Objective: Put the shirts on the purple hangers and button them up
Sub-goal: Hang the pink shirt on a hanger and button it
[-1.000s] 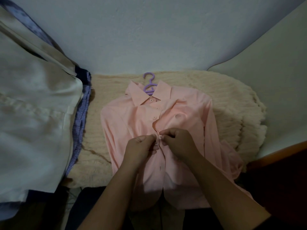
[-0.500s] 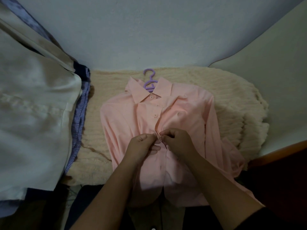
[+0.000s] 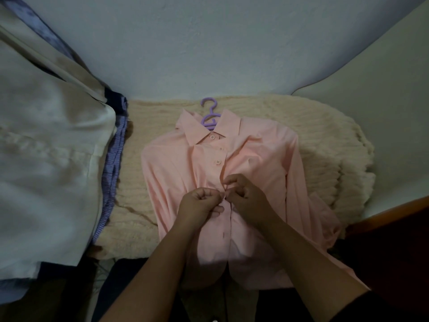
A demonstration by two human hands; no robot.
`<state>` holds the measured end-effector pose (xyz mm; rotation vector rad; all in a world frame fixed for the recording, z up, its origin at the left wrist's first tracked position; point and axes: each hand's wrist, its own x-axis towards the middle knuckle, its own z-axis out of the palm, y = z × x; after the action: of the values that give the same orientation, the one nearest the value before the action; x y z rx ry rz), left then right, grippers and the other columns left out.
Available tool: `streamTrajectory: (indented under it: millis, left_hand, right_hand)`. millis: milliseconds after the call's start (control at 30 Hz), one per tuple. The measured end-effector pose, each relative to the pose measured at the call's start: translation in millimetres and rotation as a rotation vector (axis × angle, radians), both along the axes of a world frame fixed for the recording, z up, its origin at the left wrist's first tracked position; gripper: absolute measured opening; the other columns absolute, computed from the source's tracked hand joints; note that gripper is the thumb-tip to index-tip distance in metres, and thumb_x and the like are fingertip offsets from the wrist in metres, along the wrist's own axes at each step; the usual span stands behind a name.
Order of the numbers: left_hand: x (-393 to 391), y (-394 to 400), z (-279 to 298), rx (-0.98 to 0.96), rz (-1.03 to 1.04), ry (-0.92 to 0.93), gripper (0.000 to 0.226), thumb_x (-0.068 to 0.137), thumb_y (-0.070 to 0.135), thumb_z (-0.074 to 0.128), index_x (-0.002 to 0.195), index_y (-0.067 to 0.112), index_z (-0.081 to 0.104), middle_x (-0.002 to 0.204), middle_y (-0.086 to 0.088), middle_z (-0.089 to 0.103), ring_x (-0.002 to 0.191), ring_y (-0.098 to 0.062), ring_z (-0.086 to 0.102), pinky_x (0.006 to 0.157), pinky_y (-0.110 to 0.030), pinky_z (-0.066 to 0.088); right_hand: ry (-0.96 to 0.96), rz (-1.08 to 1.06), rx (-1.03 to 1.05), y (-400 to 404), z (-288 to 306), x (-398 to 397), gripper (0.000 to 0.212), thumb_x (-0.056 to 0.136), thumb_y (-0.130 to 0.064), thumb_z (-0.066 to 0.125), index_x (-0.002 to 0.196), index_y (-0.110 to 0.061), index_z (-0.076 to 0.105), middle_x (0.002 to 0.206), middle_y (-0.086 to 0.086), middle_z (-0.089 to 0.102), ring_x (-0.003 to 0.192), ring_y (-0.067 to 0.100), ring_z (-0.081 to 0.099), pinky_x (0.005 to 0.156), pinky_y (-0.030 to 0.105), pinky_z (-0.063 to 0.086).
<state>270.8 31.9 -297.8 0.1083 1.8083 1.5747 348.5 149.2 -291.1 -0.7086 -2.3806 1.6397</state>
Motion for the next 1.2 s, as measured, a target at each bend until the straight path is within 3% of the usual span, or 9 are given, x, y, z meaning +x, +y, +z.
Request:
streamTrajectory:
  millis: [200,467,567,667,733,833,900,1067,1200]
  left_hand:
    - [-1.8,-1.0,-3.8,-0.011,-0.037,0.017,0.011,0.087,0.002,0.065,0.094,-0.006,0.066,0.075,-0.012,0.069,0.058,-0.009,0.067,0.058,-0.018,0.055]
    - [-10.9,-0.6,-2.4,0.069,-0.055,-0.228,0.009,0.091,0.008,0.06,0.091,0.002,0.066,0.077,-0.009,0.069,0.063,-0.014,0.067,0.06,-0.023,0.054]
    - [-14.4,-0.4,-0.9,0.067,-0.024,-0.237,0.006,0.094,0.01,0.056,0.096,0.006,0.059,0.078,-0.011,0.063,0.055,-0.014,0.064,0.05,-0.024,0.052]
    - [-19.0,-6.7,-1.3,-0.062,-0.019,-0.083,0.048,0.093,0.015,0.061,0.134,0.019,0.038,0.075,-0.014,0.063,0.051,-0.02,0.059,0.044,-0.025,0.048]
    - [-20.1,-10.4,-2.3,-0.216,-0.054,0.059,0.06,0.091,0.017,0.064,0.142,0.024,0.033,0.069,-0.013,0.064,0.047,-0.019,0.056,0.039,-0.023,0.043]
    - [-20.0,-11.5,-5.1,-0.305,-0.03,0.185,0.008,0.092,0.017,0.062,0.091,0.009,0.063,0.061,-0.01,0.061,0.04,-0.015,0.05,0.041,-0.023,0.041]
    - [-21.4,-10.6,-5.2,-0.244,0.031,0.155,0.021,0.093,0.019,0.061,0.077,0.005,0.062,0.062,-0.009,0.064,0.042,-0.016,0.052,0.042,-0.022,0.041]
    - [-42.2,10.4,19.8,0.031,0.205,0.143,0.015,0.093,0.016,0.06,0.085,0.004,0.059,0.066,-0.005,0.069,0.048,-0.016,0.056,0.045,-0.023,0.042]
    - [-81.0,37.9,30.3,-0.052,0.132,0.359,0.017,0.092,0.022,0.061,0.076,0.015,0.061,0.07,0.0,0.073,0.066,-0.022,0.065,0.069,-0.039,0.055]
  right_hand:
    - [-0.108,0.112,0.065,5.4,1.2,-6.3,0.026,0.095,-0.015,0.052,0.116,-0.012,0.066,0.098,-0.003,0.065,0.075,-0.003,0.054,0.075,0.012,0.045]
    - [-0.12,-0.076,-0.153,8.8,-11.0,-11.8,0.018,0.091,-0.004,0.055,0.096,-0.016,0.067,0.079,-0.001,0.064,0.068,0.013,0.059,0.055,0.016,0.051]
    - [-0.103,-0.136,-0.173,9.3,-11.4,-12.1,0.023,0.09,-0.005,0.055,0.109,-0.018,0.057,0.084,0.005,0.065,0.071,0.02,0.064,0.055,0.023,0.054]
    - [-0.195,-0.184,-0.197,19.0,-7.7,-11.2,0.056,0.089,-0.011,0.059,0.138,-0.024,0.034,0.078,0.008,0.063,0.059,0.019,0.06,0.043,0.025,0.048]
    - [-0.306,-0.157,-0.165,27.4,-2.6,-12.8,0.057,0.089,-0.017,0.062,0.14,-0.022,0.036,0.074,0.008,0.063,0.053,0.018,0.056,0.04,0.02,0.043]
    - [-0.369,-0.067,-0.047,32.6,3.0,-14.0,0.012,0.091,-0.015,0.059,0.101,-0.01,0.064,0.064,0.01,0.061,0.045,0.02,0.054,0.04,0.024,0.047]
    - [-0.375,-0.041,-0.069,35.1,7.1,-15.8,0.022,0.093,-0.014,0.055,0.073,-0.008,0.06,0.061,0.012,0.059,0.041,0.021,0.053,0.04,0.025,0.047]
    - [-0.177,-0.185,-0.658,51.2,34.6,-43.8,0.03,0.099,-0.014,0.043,0.069,-0.013,0.046,0.051,0.0,0.052,0.041,0.011,0.047,0.036,0.016,0.033]
    - [-0.055,-0.244,-0.352,70.3,49.2,-72.3,0.019,0.099,-0.022,0.045,0.082,-0.018,0.051,0.08,0.0,0.064,0.072,0.014,0.062,0.045,0.02,0.039]
